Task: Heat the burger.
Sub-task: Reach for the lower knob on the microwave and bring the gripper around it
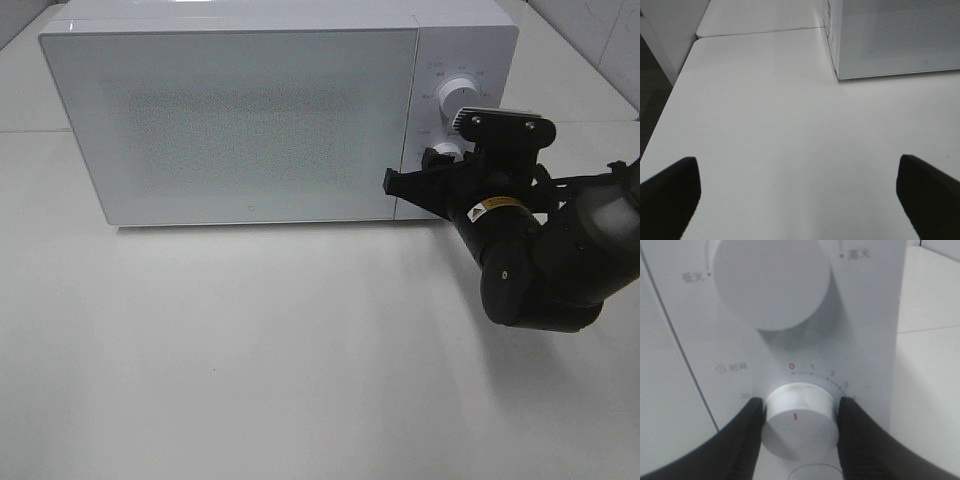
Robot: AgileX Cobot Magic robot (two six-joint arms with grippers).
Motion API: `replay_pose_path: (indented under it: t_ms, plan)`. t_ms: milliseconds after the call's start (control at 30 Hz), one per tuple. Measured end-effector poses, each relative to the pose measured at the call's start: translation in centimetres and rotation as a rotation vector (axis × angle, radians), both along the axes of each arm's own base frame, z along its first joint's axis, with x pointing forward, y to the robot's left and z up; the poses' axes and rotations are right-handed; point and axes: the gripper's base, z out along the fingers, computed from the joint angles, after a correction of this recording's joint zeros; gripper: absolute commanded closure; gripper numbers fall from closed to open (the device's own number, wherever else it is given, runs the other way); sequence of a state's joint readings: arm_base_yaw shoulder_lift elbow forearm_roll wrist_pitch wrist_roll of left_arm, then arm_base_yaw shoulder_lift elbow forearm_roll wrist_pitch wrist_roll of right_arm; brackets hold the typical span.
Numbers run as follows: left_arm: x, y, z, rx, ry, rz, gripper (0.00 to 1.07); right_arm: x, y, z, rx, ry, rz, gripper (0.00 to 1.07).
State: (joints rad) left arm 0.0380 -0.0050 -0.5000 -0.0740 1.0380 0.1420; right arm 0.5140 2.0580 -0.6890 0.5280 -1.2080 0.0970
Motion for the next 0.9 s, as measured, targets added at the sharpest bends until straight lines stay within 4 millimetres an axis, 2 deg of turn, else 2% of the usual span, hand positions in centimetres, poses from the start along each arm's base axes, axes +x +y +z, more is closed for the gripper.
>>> replay_pose_path:
  t_ms: [67, 100, 167, 200, 233, 267, 300, 333, 367, 400, 467, 500, 633, 833, 900]
  plan:
    - [0.00, 0.00, 0.00, 0.000, 0.000, 0.000, 0.06, 0.00, 0.00, 0.00, 0.174, 0.006, -0.037, 0.87]
    - [0.00, 0.00, 0.00, 0.000, 0.000, 0.000, 0.06, 0.00, 0.00, 0.00, 0.174, 0.006, -0.037, 0.87]
    - [0.00, 0.00, 0.00, 0.000, 0.000, 0.000, 0.06, 0.00, 0.00, 0.00, 0.403, 0.014, -0.086, 0.86]
    - [0.00, 0.00, 0.00, 0.000, 0.000, 0.000, 0.06, 0.00, 0.00, 0.00, 0.403, 0.014, -0.086, 0.86]
    - [0.00, 0.00, 0.00, 0.000, 0.000, 0.000, 0.06, 0.00, -0.02, 0.00, 0.584, 0.020, -0.126, 0.85]
    - [0.00, 0.00, 0.00, 0.000, 0.000, 0.000, 0.06, 0.00, -0.02, 0.00, 0.584, 0.020, -0.126, 0.85]
    - [0.00, 0.00, 0.00, 0.000, 0.000, 0.000, 0.06, 0.00, -0.02, 0.00, 0.739, 0.025, -0.160, 0.85]
    - [0.00, 0.00, 0.00, 0.000, 0.000, 0.000, 0.06, 0.00, -0.03, 0.00, 0.819, 0.028, -0.178, 0.85]
    - [0.00, 0.00, 0.00, 0.000, 0.000, 0.000, 0.06, 0.00, -0.03, 0.00, 0.819, 0.028, -0.178, 0.85]
    - [0.00, 0.00, 0.00, 0.000, 0.000, 0.000, 0.06, 0.00, -0.05, -0.01, 0.951, 0.031, -0.207, 0.84]
    - [0.00, 0.00, 0.00, 0.000, 0.000, 0.000, 0.06, -0.04, -0.07, -0.03, 1.015, 0.034, -0.222, 0.84]
    - [0.00, 0.00, 0.00, 0.000, 0.000, 0.000, 0.06, -0.04, -0.07, -0.03, 1.121, 0.037, -0.244, 0.83]
    - [0.00, 0.00, 0.00, 0.000, 0.000, 0.000, 0.06, -0.04, -0.07, -0.04, 1.216, 0.041, -0.265, 0.82]
    - [0.00, 0.00, 0.00, 0.000, 0.000, 0.000, 0.06, -0.04, -0.07, -0.04, 1.220, 0.042, -0.266, 0.78]
    - [0.00, 0.00, 0.00, 0.000, 0.000, 0.000, 0.06, -0.04, -0.09, -0.04, 1.217, 0.041, -0.267, 0.74]
